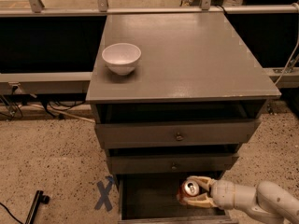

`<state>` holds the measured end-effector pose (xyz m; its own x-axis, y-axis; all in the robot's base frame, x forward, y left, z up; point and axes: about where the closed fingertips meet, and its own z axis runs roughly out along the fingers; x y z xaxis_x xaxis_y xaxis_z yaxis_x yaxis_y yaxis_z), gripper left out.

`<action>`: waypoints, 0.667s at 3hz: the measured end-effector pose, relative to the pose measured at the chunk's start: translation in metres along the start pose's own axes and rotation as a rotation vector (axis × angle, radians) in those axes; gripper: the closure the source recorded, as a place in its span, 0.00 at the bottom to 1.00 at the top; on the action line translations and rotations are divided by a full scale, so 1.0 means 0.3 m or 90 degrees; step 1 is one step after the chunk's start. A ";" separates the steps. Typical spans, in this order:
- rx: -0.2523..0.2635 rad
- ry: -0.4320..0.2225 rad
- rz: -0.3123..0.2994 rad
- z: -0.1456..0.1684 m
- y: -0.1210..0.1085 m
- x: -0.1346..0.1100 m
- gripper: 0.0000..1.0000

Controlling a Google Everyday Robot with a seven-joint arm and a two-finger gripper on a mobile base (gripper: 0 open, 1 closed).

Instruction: Pick coke can from bottom drawer and place on counter

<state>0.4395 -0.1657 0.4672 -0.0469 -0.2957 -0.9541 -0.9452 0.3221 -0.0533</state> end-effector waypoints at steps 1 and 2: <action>-0.062 0.027 -0.092 0.008 0.113 -0.144 1.00; -0.145 0.022 -0.175 -0.014 0.288 -0.427 1.00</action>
Offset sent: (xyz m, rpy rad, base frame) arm -0.1277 0.0877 0.2628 -0.2229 -0.3353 0.5193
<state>0.3624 -0.1038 0.5860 0.2126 -0.3745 -0.9025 -0.9715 0.0183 -0.2364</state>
